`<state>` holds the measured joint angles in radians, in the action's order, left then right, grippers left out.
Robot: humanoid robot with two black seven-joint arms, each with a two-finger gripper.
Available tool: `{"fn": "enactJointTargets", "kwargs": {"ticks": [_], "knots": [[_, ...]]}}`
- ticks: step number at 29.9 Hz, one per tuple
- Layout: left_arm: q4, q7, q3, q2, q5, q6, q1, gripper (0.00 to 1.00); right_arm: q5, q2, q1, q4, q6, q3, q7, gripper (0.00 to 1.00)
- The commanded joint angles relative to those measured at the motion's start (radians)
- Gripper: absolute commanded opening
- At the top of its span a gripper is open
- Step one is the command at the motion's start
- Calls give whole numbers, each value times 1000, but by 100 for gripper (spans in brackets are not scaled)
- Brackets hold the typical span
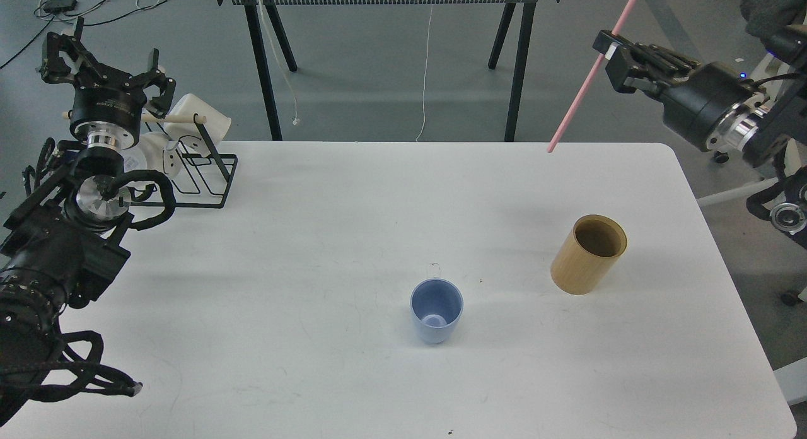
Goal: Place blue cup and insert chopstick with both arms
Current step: 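Pull the pink straw up out of the tan cup with the right gripper, then lower the pink straw into the blue cup with the right gripper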
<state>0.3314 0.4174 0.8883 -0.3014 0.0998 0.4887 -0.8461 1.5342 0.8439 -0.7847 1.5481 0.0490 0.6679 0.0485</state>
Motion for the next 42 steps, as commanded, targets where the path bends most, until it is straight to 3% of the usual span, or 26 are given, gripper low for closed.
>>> {"fn": "enactJointTargets", "kwargs": {"ticks": [1,4,8,38,42], "knots": [[29,0,-2,-5,0,0,-1,100,1,-148,-8,4,2,-42,8,1],[31,0,-3,-4,0,0,-1,100,7,-267,18,0,8,-88,8,1],[31,0,-5,-7,0,0,1,100,17,-316,51,0,8,-158,8,1],[84,9,-3,-54,0,0,10,100,57,-316,189,-39,8,-252,10,3],[84,9,0,-53,0,0,10,100,57,-318,197,-39,8,-261,10,15]]}}
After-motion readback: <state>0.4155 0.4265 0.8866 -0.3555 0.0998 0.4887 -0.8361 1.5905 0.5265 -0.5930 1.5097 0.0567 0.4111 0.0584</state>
